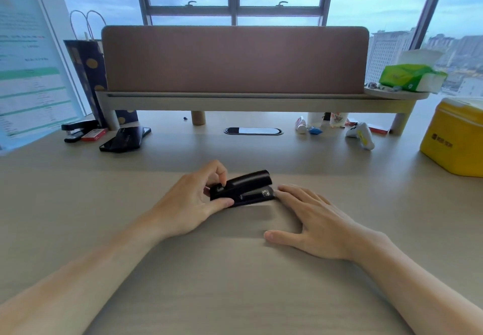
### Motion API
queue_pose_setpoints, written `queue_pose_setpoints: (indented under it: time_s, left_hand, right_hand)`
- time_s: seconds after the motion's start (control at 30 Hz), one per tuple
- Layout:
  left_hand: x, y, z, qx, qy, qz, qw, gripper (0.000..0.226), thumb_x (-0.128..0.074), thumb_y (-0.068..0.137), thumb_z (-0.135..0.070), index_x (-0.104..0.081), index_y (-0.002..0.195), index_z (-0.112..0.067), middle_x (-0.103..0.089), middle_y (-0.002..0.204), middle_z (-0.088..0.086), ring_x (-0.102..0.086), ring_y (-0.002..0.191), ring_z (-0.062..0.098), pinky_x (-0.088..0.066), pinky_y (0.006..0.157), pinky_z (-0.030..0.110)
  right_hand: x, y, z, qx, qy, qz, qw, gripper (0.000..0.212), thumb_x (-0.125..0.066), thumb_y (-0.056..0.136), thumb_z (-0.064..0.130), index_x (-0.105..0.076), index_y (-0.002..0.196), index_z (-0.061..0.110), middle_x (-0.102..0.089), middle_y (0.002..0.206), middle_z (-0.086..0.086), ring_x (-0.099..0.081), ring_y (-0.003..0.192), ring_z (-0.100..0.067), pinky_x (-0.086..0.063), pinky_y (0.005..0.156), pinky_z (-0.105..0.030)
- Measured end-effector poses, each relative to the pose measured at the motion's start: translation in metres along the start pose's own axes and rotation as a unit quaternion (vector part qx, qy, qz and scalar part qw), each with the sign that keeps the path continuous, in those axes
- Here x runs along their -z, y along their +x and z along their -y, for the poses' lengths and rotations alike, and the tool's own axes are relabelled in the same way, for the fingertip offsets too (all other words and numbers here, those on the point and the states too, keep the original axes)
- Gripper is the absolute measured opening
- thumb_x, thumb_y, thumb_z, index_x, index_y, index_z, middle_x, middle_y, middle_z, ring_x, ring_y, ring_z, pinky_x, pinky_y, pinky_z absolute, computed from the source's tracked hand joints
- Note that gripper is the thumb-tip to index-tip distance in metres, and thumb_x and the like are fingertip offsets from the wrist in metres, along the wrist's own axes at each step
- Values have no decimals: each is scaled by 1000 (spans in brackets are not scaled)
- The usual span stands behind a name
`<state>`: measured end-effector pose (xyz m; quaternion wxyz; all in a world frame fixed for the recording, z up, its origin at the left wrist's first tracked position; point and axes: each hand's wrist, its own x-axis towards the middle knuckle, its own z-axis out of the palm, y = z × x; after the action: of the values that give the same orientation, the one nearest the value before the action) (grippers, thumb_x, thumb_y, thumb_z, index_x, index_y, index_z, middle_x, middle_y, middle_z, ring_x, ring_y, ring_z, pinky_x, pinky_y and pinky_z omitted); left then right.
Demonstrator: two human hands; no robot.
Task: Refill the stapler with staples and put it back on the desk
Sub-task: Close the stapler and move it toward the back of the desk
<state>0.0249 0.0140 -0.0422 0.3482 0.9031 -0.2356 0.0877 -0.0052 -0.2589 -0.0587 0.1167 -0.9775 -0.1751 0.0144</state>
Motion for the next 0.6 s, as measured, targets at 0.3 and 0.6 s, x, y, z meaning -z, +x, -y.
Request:
queue_pose_setpoints:
  time_s: [0.3,0.6]
  left_hand:
    - [2,97,59,105,67,-104,987,32,-75,92,-26,-43,96,-27,-75,104,9,-55,72,25,-44,66,37]
    - [-18,163,93,147,93,-141,974,28,-71,95,-22,-44,102,-20,-65,99,12,-56,83,33,-41,72,35]
  right_hand:
    - [1,72,-10,0,7,10,1000,106,-32,74,95,-18,161,37,-14,171,15,-6,158,-9,-6,130,-40]
    - [-6,105,-20,21,-4,-15,1000,105,-26,73,96,-18,161,38,-15,170,16,-6,158,-7,-2,130,-39]
